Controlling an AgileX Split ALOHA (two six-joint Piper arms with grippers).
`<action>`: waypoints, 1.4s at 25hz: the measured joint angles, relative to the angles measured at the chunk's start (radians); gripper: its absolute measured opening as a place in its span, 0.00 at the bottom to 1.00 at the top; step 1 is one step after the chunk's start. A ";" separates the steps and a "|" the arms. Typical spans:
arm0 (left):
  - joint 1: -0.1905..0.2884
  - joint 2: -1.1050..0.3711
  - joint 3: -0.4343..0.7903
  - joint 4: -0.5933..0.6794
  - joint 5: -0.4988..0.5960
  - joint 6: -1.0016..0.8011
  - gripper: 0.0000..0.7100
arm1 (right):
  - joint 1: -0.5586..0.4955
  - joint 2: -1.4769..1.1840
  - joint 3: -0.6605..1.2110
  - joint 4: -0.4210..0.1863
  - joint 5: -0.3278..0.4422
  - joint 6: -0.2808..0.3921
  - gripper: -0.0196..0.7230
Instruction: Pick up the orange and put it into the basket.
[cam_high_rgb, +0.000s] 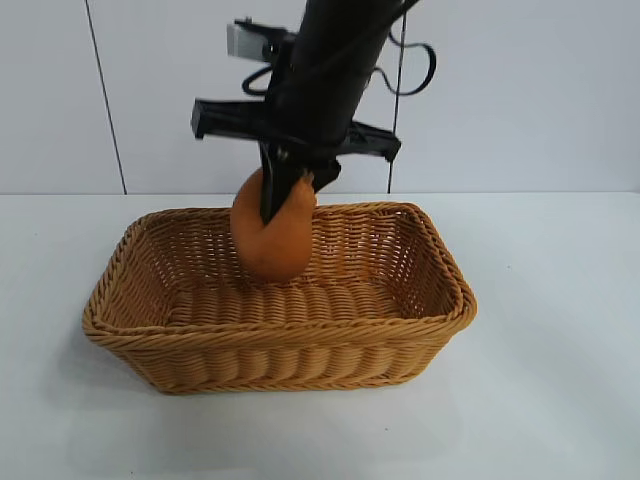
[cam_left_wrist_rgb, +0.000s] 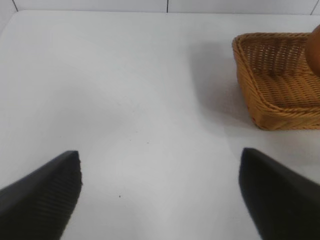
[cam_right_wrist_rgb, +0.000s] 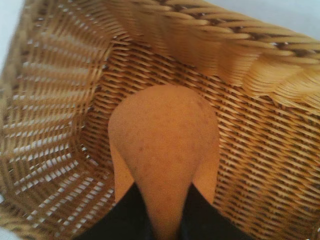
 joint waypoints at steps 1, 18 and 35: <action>0.000 0.000 0.000 0.000 0.000 0.000 0.86 | 0.000 0.026 0.000 -0.003 -0.007 0.005 0.06; 0.000 0.000 0.000 0.000 0.000 0.000 0.86 | 0.000 0.002 -0.103 -0.087 0.123 0.024 0.79; 0.000 0.000 0.000 0.000 0.000 0.000 0.86 | -0.275 -0.009 -0.377 -0.243 0.278 0.071 0.79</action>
